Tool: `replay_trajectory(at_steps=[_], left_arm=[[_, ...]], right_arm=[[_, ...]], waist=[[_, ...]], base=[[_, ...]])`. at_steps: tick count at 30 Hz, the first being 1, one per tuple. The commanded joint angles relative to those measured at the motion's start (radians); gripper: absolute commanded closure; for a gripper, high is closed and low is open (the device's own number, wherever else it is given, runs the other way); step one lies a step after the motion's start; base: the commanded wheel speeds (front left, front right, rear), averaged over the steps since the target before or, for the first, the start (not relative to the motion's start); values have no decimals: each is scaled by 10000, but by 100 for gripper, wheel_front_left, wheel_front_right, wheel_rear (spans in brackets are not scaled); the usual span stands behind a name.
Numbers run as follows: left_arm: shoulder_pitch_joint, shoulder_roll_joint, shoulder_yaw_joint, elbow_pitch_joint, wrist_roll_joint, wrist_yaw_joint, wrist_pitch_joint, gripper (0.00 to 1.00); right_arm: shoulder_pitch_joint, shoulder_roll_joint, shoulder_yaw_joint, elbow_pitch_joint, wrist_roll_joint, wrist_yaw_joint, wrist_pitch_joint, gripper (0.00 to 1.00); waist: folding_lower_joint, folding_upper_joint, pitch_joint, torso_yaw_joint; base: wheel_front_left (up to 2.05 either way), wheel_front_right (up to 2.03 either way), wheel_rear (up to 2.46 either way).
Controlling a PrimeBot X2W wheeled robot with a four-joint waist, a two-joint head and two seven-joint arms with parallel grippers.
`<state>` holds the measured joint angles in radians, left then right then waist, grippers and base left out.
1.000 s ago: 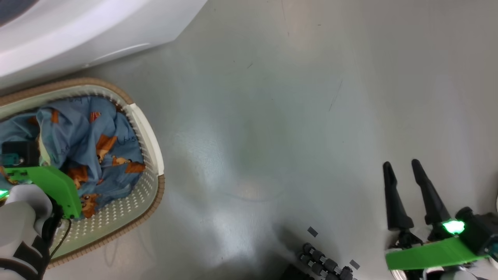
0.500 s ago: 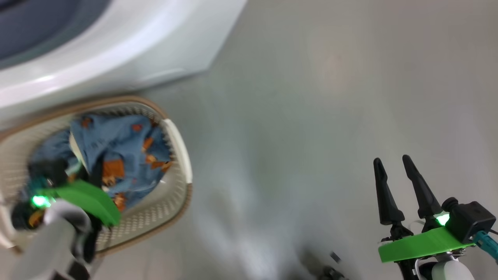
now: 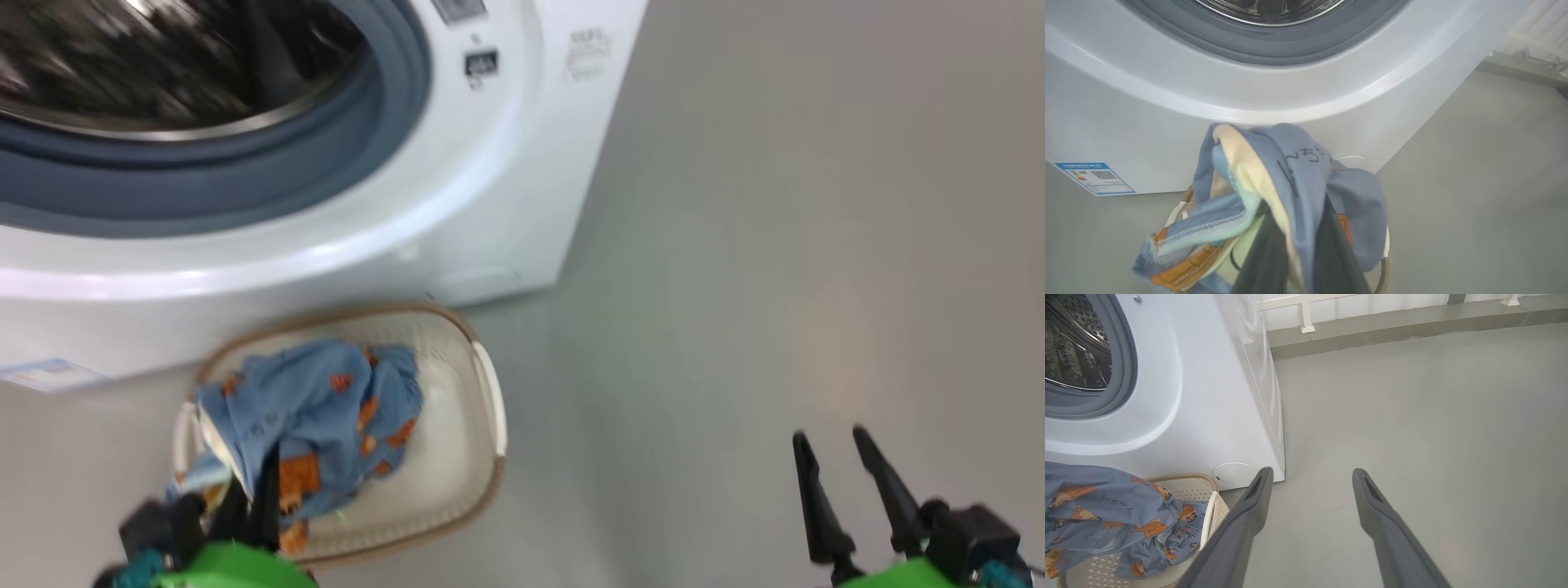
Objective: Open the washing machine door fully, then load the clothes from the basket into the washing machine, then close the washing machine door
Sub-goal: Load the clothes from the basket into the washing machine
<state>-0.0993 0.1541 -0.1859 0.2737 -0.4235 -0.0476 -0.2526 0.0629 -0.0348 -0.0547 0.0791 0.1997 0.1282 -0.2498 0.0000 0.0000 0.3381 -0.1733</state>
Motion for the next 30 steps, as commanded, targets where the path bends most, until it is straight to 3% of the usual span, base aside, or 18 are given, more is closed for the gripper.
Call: replay_trajectory(at_steps=[1, 13, 30], left_arm=[[390, -59, 487, -529, 266, 8, -90, 100], [2663, -870, 1149, -2002, 1473, -12, -91, 100], [4068, -1034, 1487, -3125, 1744, -23, -91, 100]], right_arm=[[277, -154, 164, -148, -136, 25, -120, 0], [1694, -154, -89, -382, -722, 25, -120, 0], [2271, -154, -443, -657, -902, 25, -120, 0]], waist=[[0, 0, -1933, 1258], [0, 0, -3711, 1551], [0, 0, -4514, 1347]], base=[[0, 0, 0], [0, 0, 0], [0, 0, 0]])
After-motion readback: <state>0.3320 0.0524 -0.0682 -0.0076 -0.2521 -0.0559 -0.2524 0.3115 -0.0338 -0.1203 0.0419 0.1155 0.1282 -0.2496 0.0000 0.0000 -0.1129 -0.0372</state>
